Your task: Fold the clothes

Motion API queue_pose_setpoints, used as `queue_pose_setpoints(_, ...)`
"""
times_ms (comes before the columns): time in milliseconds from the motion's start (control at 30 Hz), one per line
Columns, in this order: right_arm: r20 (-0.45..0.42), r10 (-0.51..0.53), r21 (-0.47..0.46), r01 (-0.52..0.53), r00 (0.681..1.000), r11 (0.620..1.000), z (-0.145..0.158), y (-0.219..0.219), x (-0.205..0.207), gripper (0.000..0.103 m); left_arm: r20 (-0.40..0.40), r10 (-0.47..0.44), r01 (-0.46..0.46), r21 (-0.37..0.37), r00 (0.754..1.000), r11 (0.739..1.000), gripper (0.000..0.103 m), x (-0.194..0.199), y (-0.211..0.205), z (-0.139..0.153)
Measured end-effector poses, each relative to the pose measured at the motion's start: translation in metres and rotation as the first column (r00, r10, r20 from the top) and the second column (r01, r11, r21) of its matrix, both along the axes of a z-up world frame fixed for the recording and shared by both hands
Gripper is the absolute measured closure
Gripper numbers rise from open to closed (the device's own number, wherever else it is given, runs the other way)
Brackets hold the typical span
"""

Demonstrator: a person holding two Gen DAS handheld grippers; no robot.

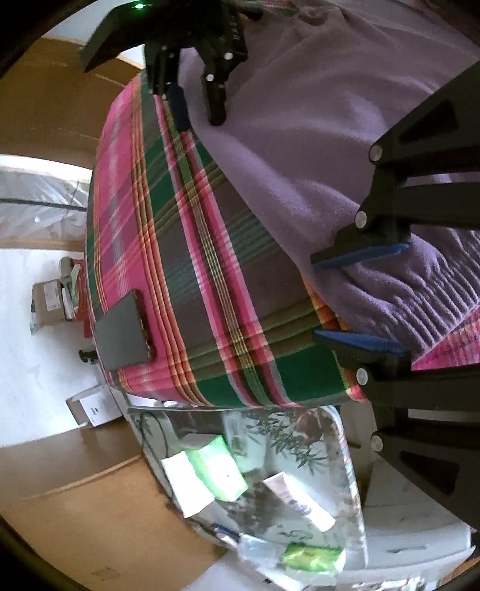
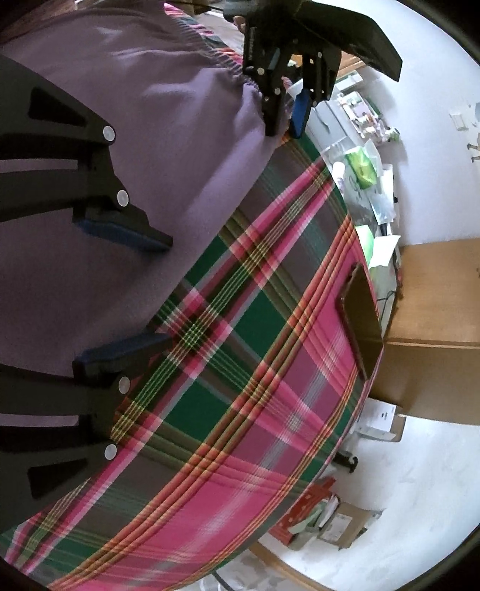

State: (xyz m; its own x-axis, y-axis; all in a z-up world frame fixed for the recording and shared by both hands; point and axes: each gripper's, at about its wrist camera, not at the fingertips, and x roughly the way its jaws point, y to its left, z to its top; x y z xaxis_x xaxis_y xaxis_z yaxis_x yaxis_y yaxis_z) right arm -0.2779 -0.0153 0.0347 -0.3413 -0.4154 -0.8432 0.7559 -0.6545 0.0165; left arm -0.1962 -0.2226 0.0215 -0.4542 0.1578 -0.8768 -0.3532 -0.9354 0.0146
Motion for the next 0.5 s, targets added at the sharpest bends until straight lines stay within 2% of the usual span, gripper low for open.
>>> queue_pose_setpoints(133, -0.007, 0.000, -0.017, 0.000, 1.000, 1.000, -0.001, 0.002, 0.001, 0.054, -0.020, -0.030, 0.030, 0.009, 0.999, 0.999, 0.067, 0.005, -0.004, 0.000)
queue_pose_setpoints(200, -0.012, 0.001, -0.023, -0.002, 1.000, 1.000, -0.001, 0.002, 0.002, 0.054, -0.050, -0.021, 0.021, -0.005, 0.999, 1.000, 0.054, 0.009, -0.008, -0.001)
queue_pose_setpoints(267, -0.021, 0.004, -0.024, -0.004, 1.000, 1.000, -0.002, 0.002, 0.003, 0.054, -0.070, -0.010, 0.009, -0.018, 0.998, 1.000, 0.050, 0.012, -0.013, -0.001)
queue_pose_setpoints(500, -0.036, 0.012, -0.020, -0.013, 0.999, 1.000, -0.002, 0.001, 0.005, 0.053, -0.023, 0.022, -0.021, 0.028, 0.999, 0.999, 0.052, 0.011, -0.020, -0.001)
